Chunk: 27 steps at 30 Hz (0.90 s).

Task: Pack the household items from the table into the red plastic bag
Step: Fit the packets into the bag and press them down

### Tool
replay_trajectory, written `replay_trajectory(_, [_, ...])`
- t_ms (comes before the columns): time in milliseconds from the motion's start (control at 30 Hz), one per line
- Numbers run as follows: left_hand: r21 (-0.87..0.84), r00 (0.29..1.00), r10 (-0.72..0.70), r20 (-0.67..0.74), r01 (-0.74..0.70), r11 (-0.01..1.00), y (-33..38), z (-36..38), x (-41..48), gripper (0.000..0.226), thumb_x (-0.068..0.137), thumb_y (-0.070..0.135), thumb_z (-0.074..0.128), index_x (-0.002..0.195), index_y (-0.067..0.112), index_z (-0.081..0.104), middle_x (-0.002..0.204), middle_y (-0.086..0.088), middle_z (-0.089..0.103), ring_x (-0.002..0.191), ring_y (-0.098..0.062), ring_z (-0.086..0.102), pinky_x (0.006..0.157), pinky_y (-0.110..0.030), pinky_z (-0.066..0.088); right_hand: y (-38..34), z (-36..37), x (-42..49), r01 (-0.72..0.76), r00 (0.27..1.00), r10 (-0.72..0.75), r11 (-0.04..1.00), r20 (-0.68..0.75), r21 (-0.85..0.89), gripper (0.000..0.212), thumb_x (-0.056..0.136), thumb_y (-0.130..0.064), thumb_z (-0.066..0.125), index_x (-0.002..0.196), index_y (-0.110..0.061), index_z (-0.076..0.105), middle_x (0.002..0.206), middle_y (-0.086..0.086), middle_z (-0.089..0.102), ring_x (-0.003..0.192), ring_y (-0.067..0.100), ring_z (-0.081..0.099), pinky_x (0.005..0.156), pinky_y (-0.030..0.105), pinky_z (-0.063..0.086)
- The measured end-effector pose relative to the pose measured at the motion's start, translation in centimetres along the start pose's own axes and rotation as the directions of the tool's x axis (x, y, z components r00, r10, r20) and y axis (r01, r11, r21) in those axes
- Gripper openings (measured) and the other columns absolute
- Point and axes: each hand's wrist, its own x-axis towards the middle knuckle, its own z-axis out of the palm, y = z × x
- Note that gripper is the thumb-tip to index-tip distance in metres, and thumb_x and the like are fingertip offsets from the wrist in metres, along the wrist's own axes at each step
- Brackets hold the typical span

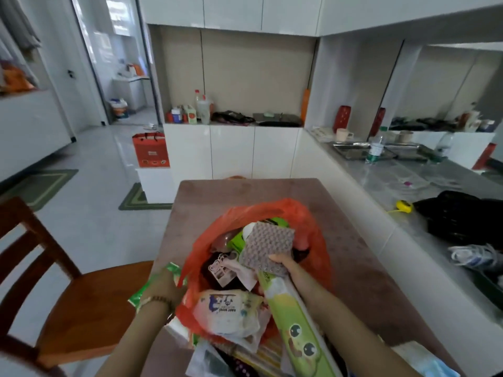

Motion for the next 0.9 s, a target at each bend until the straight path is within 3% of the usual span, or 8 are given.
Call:
replay_trajectory(33, [-0.084,0.997,0.028,0.069,-0.022,0.996,-0.7,-0.1,0.5,0.027,0.09,0.025,0.058,0.107,0.004,0.061,0.098,-0.018,0.068,0.083,-0.028,0.065,0.079,-0.035,0.052,0.3,0.9,0.5,-0.029,1.0,0.029,1.0,0.012,-0.006,0.019,0.074,-0.029,0.068,0.078,-0.016,0.08,0.082,0.009,0.076,0.069,0.023,0.072,0.062,0.029,0.056])
replay_trajectory(100, [-0.326,0.987,0.117,0.113,-0.075,0.943,-1.1,-0.1,1.0,0.022,0.093,0.018,0.053,0.083,0.002,0.066,0.07,-0.012,0.063,0.059,-0.022,0.056,0.064,-0.031,0.05,0.7,2.5,1.5,-0.076,0.996,0.077,0.997,0.048,-0.026,0.026,0.074,-0.027,0.065,0.087,-0.008,0.077,0.083,0.012,0.073,0.072,0.026,0.07,0.066,0.031,0.055])
replay_trajectory(200, [-0.65,0.978,0.21,-0.006,-0.164,0.743,-0.6,-0.8,0.8,0.031,0.095,0.014,0.048,0.068,0.005,0.06,0.058,-0.002,0.058,0.06,-0.019,0.049,0.055,-0.025,0.039,1.2,4.0,2.9,-0.14,0.985,0.143,0.989,0.1,-0.039,0.024,0.079,-0.027,0.062,0.087,-0.005,0.067,0.073,0.01,0.067,0.065,0.023,0.064,0.067,0.033,0.049])
replay_trajectory(267, [-0.739,0.962,0.272,-0.001,-0.184,0.648,0.1,-1.3,0.8,0.041,0.098,0.013,0.042,0.058,0.01,0.048,0.048,0.003,0.054,0.053,-0.017,0.049,0.05,-0.021,0.036,1.3,4.3,4.0,-0.167,0.982,0.171,0.985,0.083,-0.05,0.022,0.086,-0.027,0.058,0.08,-0.007,0.066,0.065,0.007,0.063,0.06,0.021,0.06,0.064,0.031,0.047])
replay_trajectory(400, [-0.845,0.928,0.366,0.065,-0.143,0.515,2.6,-2.8,1.1,0.038,0.099,0.018,0.04,0.062,0.013,0.046,0.053,-0.004,0.051,0.049,-0.016,0.051,0.055,-0.028,0.04,0.8,4.8,5.9,-0.166,0.984,0.171,0.982,0.052,-0.094,0.023,0.088,-0.027,0.059,0.087,-0.005,0.066,0.073,0.008,0.063,0.068,0.023,0.061,0.069,0.033,0.048])
replay_trajectory(567, [-0.961,0.915,0.389,0.111,-0.002,0.278,6.4,-5.4,2.0,0.018,0.098,0.008,0.037,0.086,0.012,0.05,0.048,0.006,0.046,0.04,-0.008,0.046,0.045,-0.022,0.048,-2.3,5.6,9.3,-0.179,0.982,0.159,0.957,-0.106,-0.226,0.043,0.081,-0.038,0.066,0.11,-0.006,0.063,0.083,0.014,0.065,0.072,0.026,0.063,0.074,0.036,0.052])
replay_trajectory(733, [-0.969,0.891,0.438,0.119,0.007,0.248,8.3,-6.6,2.4,0.021,0.098,0.007,0.036,0.081,0.013,0.047,0.049,0.005,0.043,0.039,-0.006,0.042,0.042,-0.02,0.047,-6.2,4.9,13.8,-0.1,0.934,0.0,0.96,-0.358,-0.26,0.08,0.08,-0.033,0.069,0.145,-0.01,0.029,0.121,0.019,0.057,0.086,0.029,0.061,0.067,0.035,0.053])
replay_trajectory(900, [-0.983,0.878,0.463,0.12,0.041,0.177,9.2,-6.6,2.3,0.019,0.097,0.006,0.036,0.091,0.011,0.054,0.047,0.005,0.042,0.039,-0.006,0.042,0.042,-0.021,0.048,-8.7,4.8,17.7,-0.024,0.812,-0.091,0.982,-0.577,-0.188,0.109,0.072,-0.033,0.08,0.151,-0.019,0.005,0.139,0.015,0.042,0.118,0.035,0.051,0.097,0.044,0.048])
